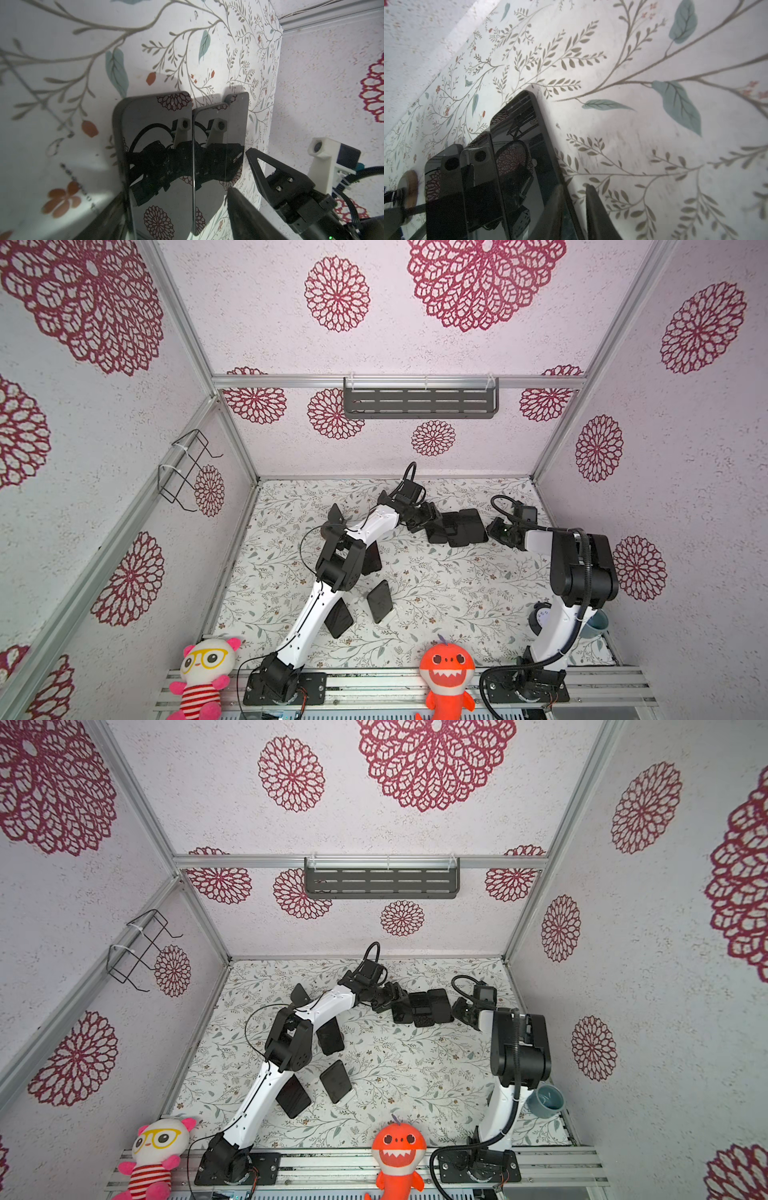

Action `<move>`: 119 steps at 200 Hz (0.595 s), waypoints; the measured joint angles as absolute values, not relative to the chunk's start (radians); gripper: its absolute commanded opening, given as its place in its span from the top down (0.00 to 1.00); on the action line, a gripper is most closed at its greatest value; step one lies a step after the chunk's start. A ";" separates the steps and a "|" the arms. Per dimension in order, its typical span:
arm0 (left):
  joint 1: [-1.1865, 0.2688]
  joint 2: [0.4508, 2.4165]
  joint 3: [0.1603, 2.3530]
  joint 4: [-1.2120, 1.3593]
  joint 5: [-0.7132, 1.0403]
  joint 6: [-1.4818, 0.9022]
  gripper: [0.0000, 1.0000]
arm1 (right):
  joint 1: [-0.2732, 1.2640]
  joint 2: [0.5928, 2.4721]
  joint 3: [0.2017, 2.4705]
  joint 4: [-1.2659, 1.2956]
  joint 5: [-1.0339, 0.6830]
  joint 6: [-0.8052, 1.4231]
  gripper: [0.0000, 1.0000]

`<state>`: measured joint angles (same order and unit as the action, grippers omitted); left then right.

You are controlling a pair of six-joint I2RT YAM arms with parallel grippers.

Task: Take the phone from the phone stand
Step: 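Lower the phone flat beside the others with the left gripper while the right arm withdraws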

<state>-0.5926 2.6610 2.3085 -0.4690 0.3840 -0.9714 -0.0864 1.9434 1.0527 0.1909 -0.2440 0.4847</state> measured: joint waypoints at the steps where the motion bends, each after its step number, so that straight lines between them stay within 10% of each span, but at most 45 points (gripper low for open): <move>1: -0.593 2.661 2.308 -0.469 0.384 -0.971 0.22 | -0.086 1.944 1.052 0.191 -0.244 0.489 0.80; 42: -0.593 2.640 2.288 -0.464 0.376 -0.923 0.00 | -0.086 1.945 1.035 0.214 -0.254 0.535 0.81; 119: -0.591 2.608 2.243 -0.471 0.364 -0.852 0.02 | -0.087 1.948 0.969 0.347 -0.320 0.598 0.80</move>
